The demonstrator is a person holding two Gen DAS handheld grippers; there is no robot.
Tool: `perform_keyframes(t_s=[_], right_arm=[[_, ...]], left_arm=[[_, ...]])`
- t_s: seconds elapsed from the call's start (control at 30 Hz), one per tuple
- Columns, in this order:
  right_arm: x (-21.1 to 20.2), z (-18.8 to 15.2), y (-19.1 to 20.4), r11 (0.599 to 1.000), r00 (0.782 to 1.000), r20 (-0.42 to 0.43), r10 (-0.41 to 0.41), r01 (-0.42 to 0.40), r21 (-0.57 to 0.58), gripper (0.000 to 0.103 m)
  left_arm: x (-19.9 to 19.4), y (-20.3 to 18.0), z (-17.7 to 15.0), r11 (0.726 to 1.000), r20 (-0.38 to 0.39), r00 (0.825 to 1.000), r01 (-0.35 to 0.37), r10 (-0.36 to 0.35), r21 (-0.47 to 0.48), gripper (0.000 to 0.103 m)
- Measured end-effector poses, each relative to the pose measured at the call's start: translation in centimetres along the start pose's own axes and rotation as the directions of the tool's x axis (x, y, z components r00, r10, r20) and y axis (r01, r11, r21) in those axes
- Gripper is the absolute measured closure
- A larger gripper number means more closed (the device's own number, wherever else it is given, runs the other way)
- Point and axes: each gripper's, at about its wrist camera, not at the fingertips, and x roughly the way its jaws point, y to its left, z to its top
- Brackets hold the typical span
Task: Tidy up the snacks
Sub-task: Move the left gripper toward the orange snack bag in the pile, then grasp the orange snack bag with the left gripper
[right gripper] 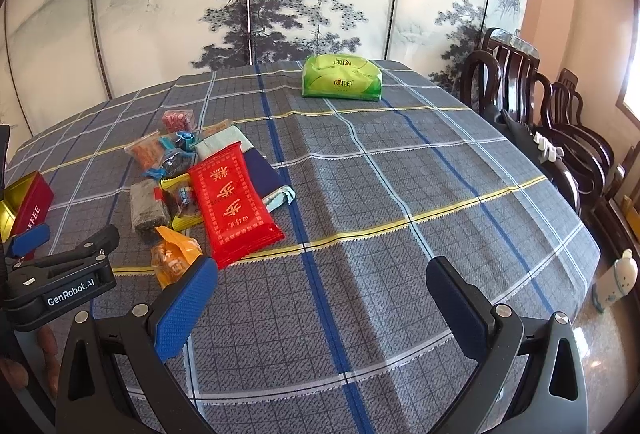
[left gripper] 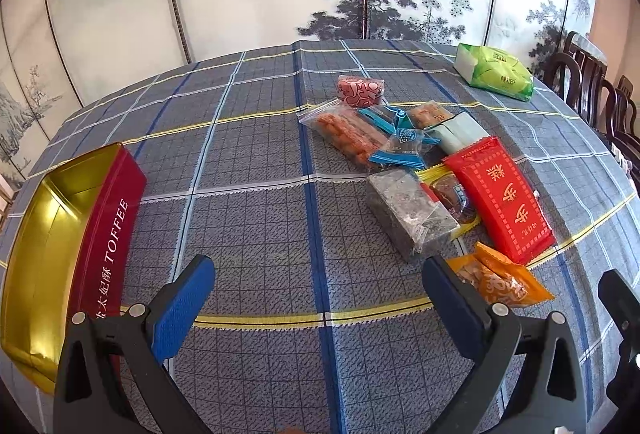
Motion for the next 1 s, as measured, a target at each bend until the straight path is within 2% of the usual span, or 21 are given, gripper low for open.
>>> perform_keyframes(t_s=[0.3,0.43,0.6,0.67,0.7,0.77,0.8,1.0], right_arm=[[0.2,-0.6,-2.1,1.000,1.000,0.001,-0.022,0.022,0.019,0.000],[-0.2,-1.5,-4.1,0.999,0.999,-0.007,-0.036,0.036,0.031,0.000],[-0.9,-2.6,-7.4,0.994,1.000,-0.017,-0.018,0.020,0.104,0.000],[-1.2,-2.9,-8.3,0.992,1.000,-0.012,-0.009,0.010,0.125,0.000],[-1.4,-3.0,-8.6,0.992,1.000,-0.009,-0.009,0.010,0.130,0.000],[-1.4,-3.1,-8.9,0.991,1.000,-0.008,-0.010,0.011,0.132,0.000],[-1.4,-3.2,-9.1,0.991,1.000,-0.010,-0.011,0.012,0.135,0.000],[-0.9,-3.7,-8.9,0.990,0.999,-0.029,0.015,-0.011,0.140,0.000]], left_arm=[[0.1,-1.4,-1.4,0.993,-0.017,0.993,0.113,-0.113,0.026,0.001],[-0.1,-3.3,-1.4,0.981,-0.021,0.984,0.179,-0.178,0.076,0.001],[0.5,-6.2,-1.3,0.956,-0.044,0.965,0.261,-0.258,0.133,0.004],[1.0,-7.1,-1.1,0.950,-0.056,0.961,0.277,-0.272,0.142,0.009],[1.2,-7.4,-1.0,0.948,-0.057,0.959,0.282,-0.277,0.148,0.018],[2.1,-7.9,-0.7,0.946,-0.080,0.957,0.288,-0.279,0.150,0.045],[2.2,-8.0,-0.6,0.948,-0.070,0.960,0.278,-0.270,0.154,0.046],[1.7,-7.3,-0.4,0.938,-0.058,0.945,0.328,-0.323,0.114,0.059]])
